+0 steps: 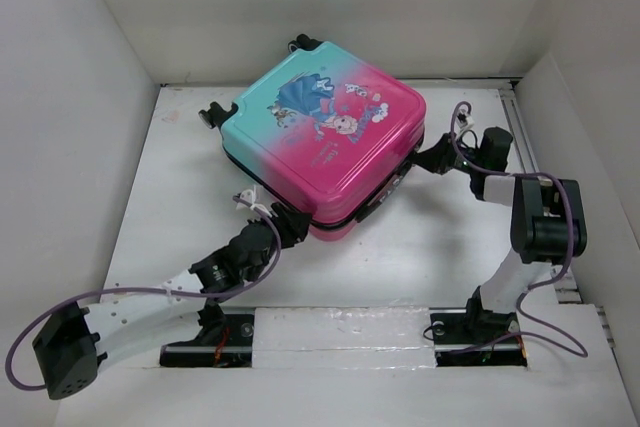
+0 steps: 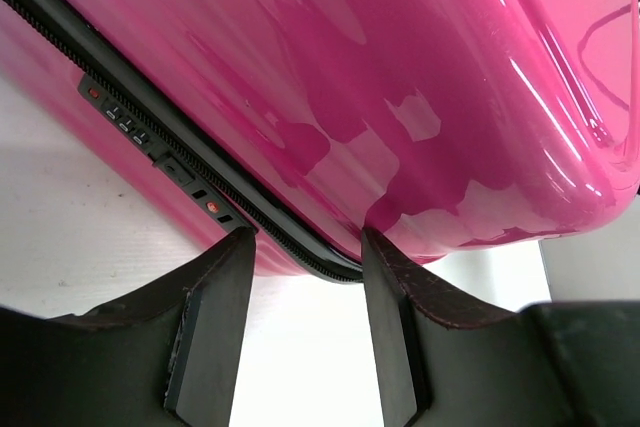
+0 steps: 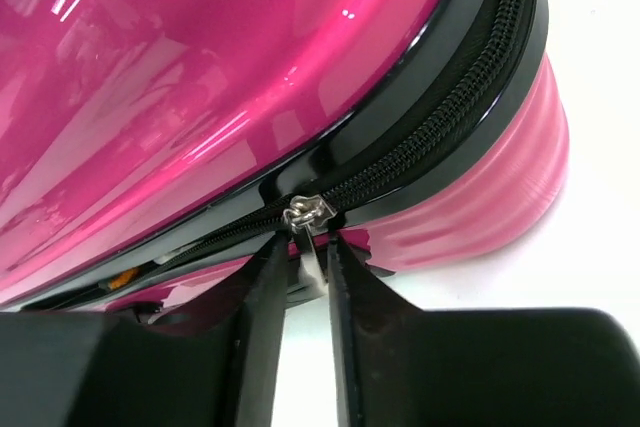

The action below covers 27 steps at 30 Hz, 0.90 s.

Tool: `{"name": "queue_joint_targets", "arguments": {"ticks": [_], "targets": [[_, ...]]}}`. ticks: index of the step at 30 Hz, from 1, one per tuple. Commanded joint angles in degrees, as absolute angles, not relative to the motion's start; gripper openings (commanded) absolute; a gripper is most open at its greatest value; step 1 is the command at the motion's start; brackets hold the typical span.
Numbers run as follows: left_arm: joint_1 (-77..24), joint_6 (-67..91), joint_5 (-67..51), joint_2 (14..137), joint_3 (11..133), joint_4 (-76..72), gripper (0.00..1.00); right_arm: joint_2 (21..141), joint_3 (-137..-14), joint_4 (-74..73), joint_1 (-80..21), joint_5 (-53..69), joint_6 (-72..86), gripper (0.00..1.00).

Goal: Pack the luggage

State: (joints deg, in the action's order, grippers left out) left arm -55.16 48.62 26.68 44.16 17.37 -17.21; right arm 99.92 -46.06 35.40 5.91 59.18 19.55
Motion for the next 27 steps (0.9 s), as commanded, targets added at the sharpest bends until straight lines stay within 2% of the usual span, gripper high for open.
{"name": "queue_joint_targets", "arguments": {"ticks": [1, 3, 7, 10, 14, 17, 22, 27], "targets": [[-55.2, 47.5, 26.5, 44.7, 16.6, -19.0, 0.42, 100.9, -46.0, 42.9, 4.4, 63.6, 22.1, 0.26], [-55.2, 47.5, 26.5, 43.4, 16.1, -18.5, 0.4, 100.9, -46.0, 43.7, 4.4, 63.1, 22.1, 0.14], [-55.2, 46.4, 25.8, 40.7, 14.2, -17.8, 0.36, 100.9, -44.7, 47.4, 4.4, 61.6, 24.5, 0.0], [-55.2, 45.8, 23.9, 40.7, 12.9, -19.7, 0.31, 99.5, -42.1, 48.5, 4.4, 59.6, 26.6, 0.0], [-55.2, 44.0, 21.7, 46.6, 12.1, -26.9, 0.3, 94.9, -37.3, 47.5, 3.9, 54.8, 27.2, 0.0], [-55.2, 41.9, 21.7, 58.3, 16.8, -32.8, 0.3, 93.3, -35.1, 43.1, 2.4, 51.1, 24.6, 0.0], [-51.8, 40.8, 21.7, 70.5, 23.9, -39.3, 0.3, 90.4, -33.9, 37.5, -3.7, 47.7, 21.0, 0.0], [-48.8, 41.4, 17.8, 75.1, 26.5, -44.6, 0.3, 84.7, -30.9, 30.9, -12.7, 42.5, 18.1, 0.0]]}}
